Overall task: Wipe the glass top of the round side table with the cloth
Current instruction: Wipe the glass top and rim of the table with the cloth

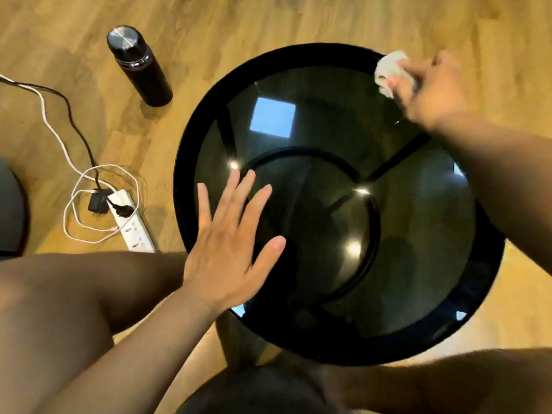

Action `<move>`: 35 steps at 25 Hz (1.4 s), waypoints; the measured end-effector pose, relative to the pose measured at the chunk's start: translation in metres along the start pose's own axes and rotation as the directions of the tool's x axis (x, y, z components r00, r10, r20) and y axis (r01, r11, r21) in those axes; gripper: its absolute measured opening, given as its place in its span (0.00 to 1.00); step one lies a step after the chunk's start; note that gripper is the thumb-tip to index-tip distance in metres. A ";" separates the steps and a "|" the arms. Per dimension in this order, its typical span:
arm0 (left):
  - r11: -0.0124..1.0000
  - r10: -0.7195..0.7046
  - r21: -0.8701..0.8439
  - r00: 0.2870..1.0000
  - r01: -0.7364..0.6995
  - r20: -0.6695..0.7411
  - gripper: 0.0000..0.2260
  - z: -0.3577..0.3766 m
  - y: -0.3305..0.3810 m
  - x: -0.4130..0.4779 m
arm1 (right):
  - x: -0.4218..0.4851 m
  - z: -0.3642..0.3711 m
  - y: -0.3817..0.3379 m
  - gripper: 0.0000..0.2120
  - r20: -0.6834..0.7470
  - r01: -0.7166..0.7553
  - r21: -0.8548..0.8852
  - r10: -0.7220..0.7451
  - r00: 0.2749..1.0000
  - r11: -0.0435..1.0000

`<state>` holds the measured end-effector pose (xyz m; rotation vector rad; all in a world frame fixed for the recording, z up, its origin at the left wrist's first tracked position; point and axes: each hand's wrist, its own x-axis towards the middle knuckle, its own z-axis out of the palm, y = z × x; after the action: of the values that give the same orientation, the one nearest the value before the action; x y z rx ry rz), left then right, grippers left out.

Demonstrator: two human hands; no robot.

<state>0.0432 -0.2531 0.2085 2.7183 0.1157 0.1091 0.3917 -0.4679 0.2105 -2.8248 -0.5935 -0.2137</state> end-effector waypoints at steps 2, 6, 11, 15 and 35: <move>0.999 0.011 -0.031 0.999 -0.012 -0.033 0.29 0.000 -0.001 0.000 | 0.014 -0.002 0.010 0.28 0.007 -0.059 -0.005 0.059 0.998 0.998; 0.994 0.011 -0.111 0.997 -0.020 -0.080 0.27 -0.001 0.000 -0.001 | -0.036 -0.016 -0.012 0.22 0.016 -0.015 -0.078 0.016 1.000 0.997; 0.989 0.000 -0.146 0.992 -0.018 -0.125 0.27 0.001 0.002 -0.002 | -0.232 -0.054 -0.067 0.17 0.137 0.243 0.175 -0.268 0.954 0.954; 0.992 -0.010 -0.125 0.991 -0.007 -0.134 0.26 -0.002 0.002 -0.003 | -0.312 -0.071 -0.077 0.14 0.312 0.547 0.318 -0.631 0.711 0.774; 0.994 -0.002 -0.107 0.994 -0.010 -0.110 0.27 0.001 0.001 -0.001 | -0.151 -0.065 0.047 0.22 0.068 -0.263 -0.268 0.290 0.955 0.927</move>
<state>0.0422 -0.2543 0.2076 2.6045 0.1318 0.2588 0.2683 -0.5840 0.2337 -3.1441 -0.1891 -0.0924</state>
